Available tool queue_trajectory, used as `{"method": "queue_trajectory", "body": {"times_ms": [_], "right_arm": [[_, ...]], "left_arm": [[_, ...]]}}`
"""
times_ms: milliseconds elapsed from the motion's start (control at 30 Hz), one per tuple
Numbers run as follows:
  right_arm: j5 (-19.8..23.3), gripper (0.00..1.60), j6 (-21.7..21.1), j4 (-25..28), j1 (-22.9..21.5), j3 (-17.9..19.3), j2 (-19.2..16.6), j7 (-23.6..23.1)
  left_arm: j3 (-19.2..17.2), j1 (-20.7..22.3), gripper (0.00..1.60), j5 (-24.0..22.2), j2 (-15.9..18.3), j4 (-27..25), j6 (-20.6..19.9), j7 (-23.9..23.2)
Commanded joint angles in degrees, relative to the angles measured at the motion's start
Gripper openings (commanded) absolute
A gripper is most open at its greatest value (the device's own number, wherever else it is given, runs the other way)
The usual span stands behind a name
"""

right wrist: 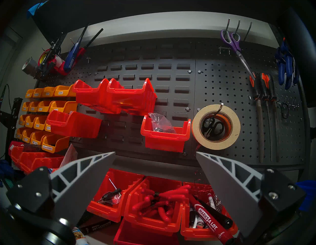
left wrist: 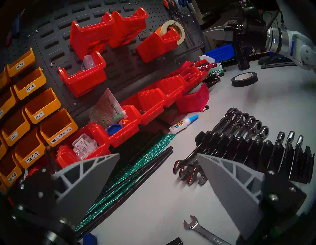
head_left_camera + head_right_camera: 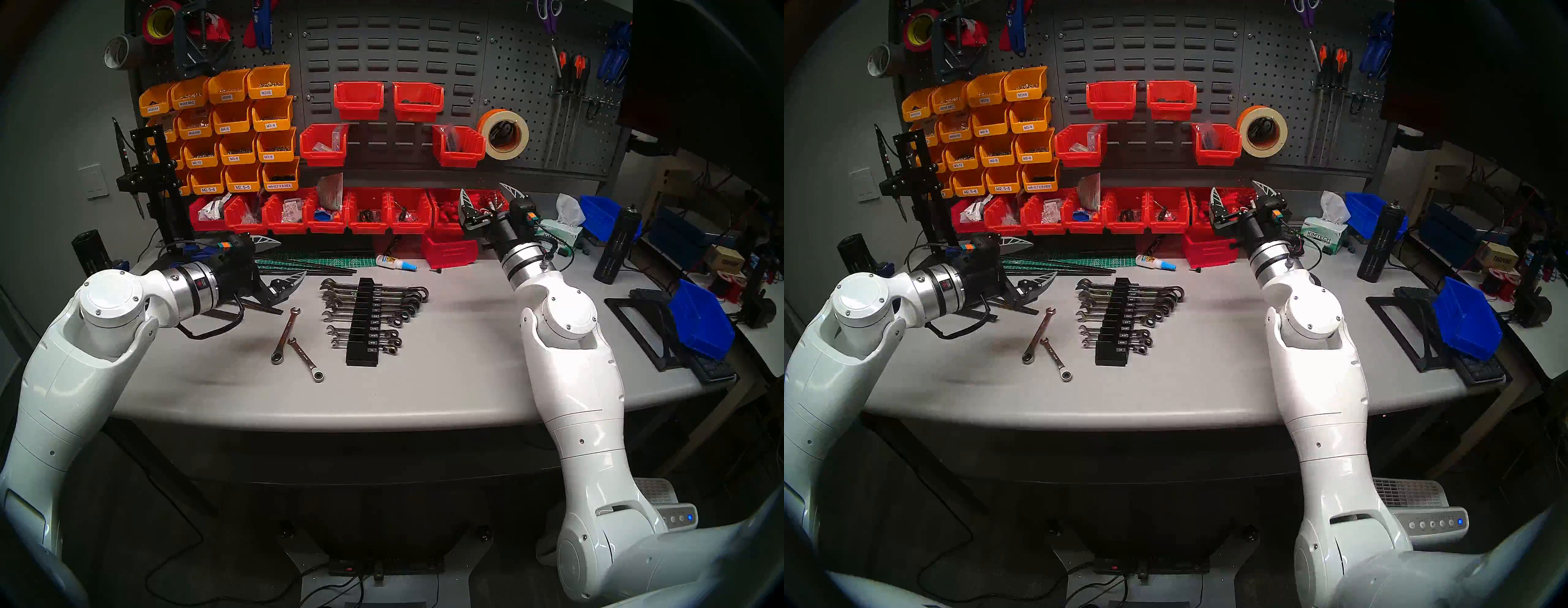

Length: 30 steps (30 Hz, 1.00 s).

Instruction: Put the wrenches on the table into the correct slot in the case

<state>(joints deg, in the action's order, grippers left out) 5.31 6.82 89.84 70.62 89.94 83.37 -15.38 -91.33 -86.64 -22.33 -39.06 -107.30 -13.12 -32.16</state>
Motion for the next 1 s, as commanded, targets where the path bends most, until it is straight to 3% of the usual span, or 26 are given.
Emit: {"method": "queue_trajectory", "body": {"times_ms": [0, 400, 567, 967], "right_arm": [[0.01, 1.60, 0.31, 1.85, -1.61, -0.13, 0.02, -0.14], [0.01, 1.60, 0.31, 1.85, -1.61, -0.13, 0.01, -0.13], [0.02, 1.60, 0.33, 1.83, -1.61, -0.14, 0.01, -0.13], [0.03, 1.60, 0.34, 1.82, -1.61, -0.14, 0.01, -0.12]], "left_arm": [[-2.37, -1.74, 1.60, 1.25, 3.96, -2.44, -1.93, -0.98], [-0.57, -2.03, 1.60, 5.24, 4.82, -5.09, -8.88, -0.10], [0.48, -0.78, 1.60, 3.97, 6.13, -6.42, -15.65, -2.37], [-0.56, 0.22, 1.60, 2.10, 8.13, -9.78, -24.97, -6.21]]}}
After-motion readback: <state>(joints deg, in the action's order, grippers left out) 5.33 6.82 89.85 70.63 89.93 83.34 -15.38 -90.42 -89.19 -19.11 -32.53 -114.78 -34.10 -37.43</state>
